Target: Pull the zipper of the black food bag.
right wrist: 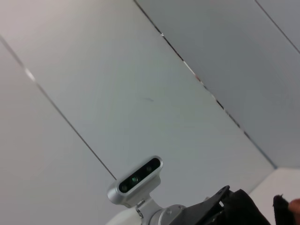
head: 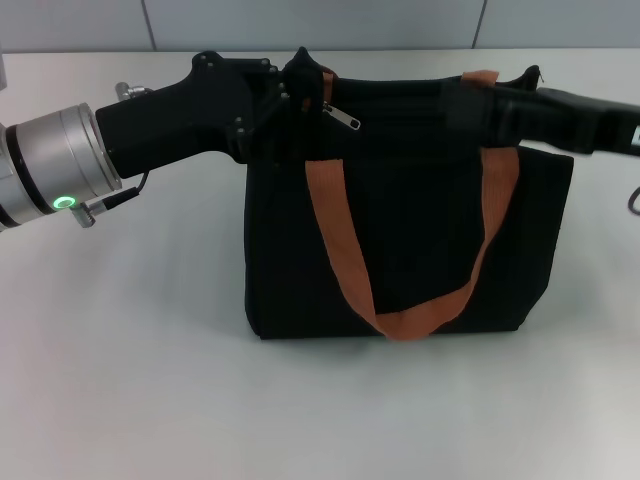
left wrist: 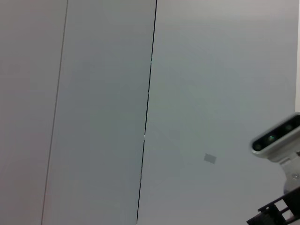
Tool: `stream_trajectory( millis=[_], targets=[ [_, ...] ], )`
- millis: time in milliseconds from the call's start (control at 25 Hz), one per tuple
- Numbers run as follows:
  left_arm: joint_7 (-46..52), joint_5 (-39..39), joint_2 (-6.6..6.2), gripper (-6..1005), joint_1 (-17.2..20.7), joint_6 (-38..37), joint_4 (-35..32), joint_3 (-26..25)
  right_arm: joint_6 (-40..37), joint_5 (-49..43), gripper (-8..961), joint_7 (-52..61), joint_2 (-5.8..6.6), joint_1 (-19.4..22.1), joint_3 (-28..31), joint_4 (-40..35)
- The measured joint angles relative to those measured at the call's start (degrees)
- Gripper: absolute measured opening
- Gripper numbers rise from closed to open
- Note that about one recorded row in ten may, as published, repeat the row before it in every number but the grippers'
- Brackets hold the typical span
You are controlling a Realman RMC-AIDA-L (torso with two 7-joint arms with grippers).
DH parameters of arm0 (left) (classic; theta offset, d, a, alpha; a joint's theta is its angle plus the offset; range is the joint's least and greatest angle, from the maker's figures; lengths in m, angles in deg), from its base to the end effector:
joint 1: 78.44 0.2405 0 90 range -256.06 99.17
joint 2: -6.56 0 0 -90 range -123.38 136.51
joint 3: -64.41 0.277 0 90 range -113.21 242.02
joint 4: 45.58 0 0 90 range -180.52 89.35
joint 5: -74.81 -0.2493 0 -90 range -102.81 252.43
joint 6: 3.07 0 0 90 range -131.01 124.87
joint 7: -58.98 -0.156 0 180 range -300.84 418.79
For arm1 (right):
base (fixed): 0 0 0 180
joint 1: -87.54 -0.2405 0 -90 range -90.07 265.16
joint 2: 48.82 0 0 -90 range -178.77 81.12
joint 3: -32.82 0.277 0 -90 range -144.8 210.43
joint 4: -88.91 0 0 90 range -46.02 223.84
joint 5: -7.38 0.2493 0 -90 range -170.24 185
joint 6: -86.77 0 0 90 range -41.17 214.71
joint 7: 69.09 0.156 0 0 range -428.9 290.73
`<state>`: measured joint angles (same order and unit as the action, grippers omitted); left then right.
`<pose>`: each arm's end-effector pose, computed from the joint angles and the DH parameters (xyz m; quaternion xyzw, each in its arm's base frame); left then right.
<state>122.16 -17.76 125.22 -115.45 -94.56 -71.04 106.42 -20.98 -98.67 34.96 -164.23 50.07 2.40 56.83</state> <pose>-0.2300 0.4014 -0.0269 -0.8939 -0.0997 -0.4085 0.1550 0.2362 0.3823 0.0300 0.8524 -0.3276 -0.4057 0.0392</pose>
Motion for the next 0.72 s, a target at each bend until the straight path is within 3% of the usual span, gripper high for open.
stream_trajectory(
  millis=[120, 280, 360, 720],
  targets=[
    [-0.07, -0.06, -0.01, 18, 0.01, -0.07, 0.05, 0.02, 0.25, -0.08, 809, 5.58, 0.76, -0.92, -0.67, -0.18],
    [-0.43, -0.05, 0.06, 19, 0.08, -0.15, 0.16, 0.08, 2.78, -0.19, 808, 17.23, 3.10, -3.51, -5.34, -0.37],
    [-0.51, 0.01, 0.09, 19, 0.15, -0.24, 0.18, 0.09, 4.53, -0.20, 808, 20.75, 3.69, -4.69, -7.56, -0.39],
    [-0.73, 0.22, 0.17, 19, 0.68, -1.63, 0.24, -0.14, 9.04, -0.21, 806, 31.47, 4.17, -8.92, -14.10, 0.15]
  ],
)
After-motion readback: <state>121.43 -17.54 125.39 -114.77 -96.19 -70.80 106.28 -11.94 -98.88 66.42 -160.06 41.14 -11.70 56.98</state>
